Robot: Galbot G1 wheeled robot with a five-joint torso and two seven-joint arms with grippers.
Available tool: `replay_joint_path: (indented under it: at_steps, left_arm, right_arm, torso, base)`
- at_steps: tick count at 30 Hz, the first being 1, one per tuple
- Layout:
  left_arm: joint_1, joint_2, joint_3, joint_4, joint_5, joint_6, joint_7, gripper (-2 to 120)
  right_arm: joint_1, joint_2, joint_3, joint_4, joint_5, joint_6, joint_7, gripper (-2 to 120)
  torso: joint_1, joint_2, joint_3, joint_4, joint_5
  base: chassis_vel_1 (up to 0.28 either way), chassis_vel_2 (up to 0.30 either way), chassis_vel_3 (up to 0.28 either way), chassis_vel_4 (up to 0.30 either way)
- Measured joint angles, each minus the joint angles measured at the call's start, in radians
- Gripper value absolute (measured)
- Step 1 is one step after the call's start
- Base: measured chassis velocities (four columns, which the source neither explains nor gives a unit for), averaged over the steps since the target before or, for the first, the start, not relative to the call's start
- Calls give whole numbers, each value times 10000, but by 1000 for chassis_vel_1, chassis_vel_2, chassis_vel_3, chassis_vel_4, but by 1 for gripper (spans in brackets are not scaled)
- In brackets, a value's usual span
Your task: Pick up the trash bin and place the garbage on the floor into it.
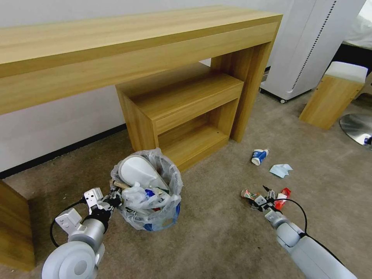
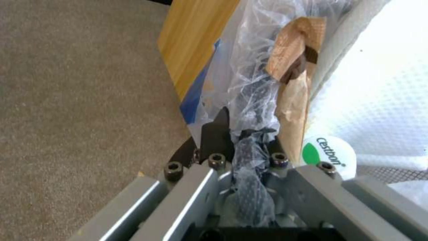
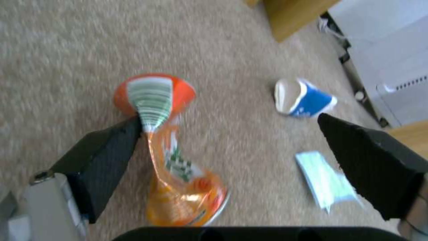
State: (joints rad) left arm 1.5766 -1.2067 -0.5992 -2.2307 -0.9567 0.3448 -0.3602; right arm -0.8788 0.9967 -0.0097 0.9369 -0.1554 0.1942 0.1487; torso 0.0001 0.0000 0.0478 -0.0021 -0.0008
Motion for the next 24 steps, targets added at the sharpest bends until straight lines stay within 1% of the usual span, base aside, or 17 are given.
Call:
replay_joint_path:
  at_steps: [7, 24]
  left_arm:
    - [3, -69, 20, 0, 38, -8, 3, 1]
    - [-71, -164, 127, 100, 87, -9, 4, 1]
  right_arm:
    - [100, 38, -68, -96, -494, 183, -72, 98]
    - [8, 54, -37, -49, -692, 308, -234, 92]
  torso:
    - [0, 0, 0, 0, 0]
    - [0, 0, 0, 0, 0]
  base:
    - [0, 0, 0, 0]
    - [0, 0, 0, 0]
